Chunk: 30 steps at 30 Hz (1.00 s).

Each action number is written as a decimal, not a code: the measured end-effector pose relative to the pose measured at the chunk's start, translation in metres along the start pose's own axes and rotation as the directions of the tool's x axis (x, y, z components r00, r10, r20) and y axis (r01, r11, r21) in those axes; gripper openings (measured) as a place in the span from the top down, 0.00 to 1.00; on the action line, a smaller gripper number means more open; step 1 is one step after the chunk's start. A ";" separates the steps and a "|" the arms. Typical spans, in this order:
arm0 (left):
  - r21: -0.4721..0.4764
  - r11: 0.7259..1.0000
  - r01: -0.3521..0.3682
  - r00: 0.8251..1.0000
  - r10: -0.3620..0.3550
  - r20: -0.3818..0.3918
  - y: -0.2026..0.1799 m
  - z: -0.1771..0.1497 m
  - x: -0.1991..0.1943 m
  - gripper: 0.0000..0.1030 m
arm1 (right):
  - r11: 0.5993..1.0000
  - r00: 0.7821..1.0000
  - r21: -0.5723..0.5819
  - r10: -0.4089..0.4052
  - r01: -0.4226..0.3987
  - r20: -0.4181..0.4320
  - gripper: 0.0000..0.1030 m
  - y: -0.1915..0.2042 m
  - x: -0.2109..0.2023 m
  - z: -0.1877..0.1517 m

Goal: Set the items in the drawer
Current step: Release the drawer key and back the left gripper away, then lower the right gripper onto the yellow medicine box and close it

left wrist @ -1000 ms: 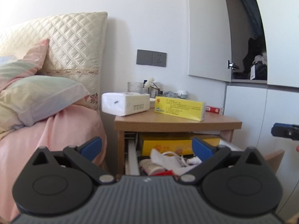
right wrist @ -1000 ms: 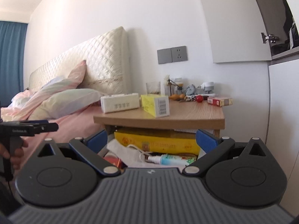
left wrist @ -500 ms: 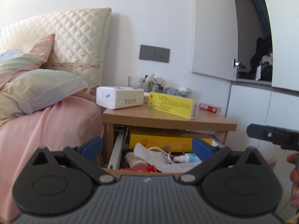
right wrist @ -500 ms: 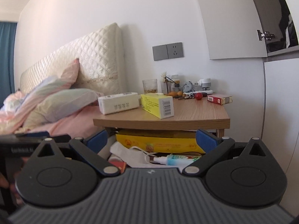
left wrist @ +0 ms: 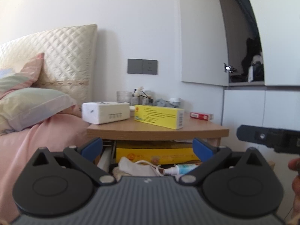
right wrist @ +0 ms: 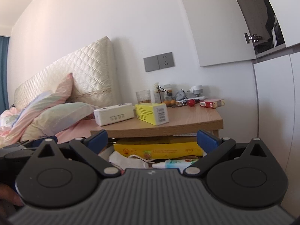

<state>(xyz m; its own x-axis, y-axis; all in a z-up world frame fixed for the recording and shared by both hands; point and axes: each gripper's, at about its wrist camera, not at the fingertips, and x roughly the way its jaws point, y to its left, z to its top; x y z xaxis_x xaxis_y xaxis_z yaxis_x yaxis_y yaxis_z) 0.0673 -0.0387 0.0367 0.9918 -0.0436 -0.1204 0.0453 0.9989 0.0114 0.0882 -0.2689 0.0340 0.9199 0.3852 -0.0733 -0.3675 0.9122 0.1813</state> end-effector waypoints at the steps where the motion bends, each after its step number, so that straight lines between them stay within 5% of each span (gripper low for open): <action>1: 0.008 1.000 0.006 1.000 -0.006 0.004 -0.001 -0.001 0.000 0.00 | 1.000 1.000 -0.005 -0.005 0.005 -0.003 0.00 -0.001 0.001 0.000; 20: -0.049 0.997 0.053 0.998 -0.055 -0.039 0.007 -0.010 0.005 0.00 | 1.000 1.000 0.006 0.028 -0.028 0.002 0.00 -0.001 0.009 0.003; 30: -0.051 0.996 0.078 0.997 -0.078 -0.008 0.017 -0.007 -0.010 0.00 | 0.982 0.990 -0.125 0.140 -0.142 -0.029 0.00 0.012 0.070 0.071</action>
<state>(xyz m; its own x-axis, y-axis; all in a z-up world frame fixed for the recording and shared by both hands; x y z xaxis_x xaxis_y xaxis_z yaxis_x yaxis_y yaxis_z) 0.0569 -0.0211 0.0316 0.9842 -0.1213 -0.1288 0.1159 0.9921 -0.0489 0.1579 -0.2410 0.1011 0.8552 0.5128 -0.0752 -0.5089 0.8583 0.0659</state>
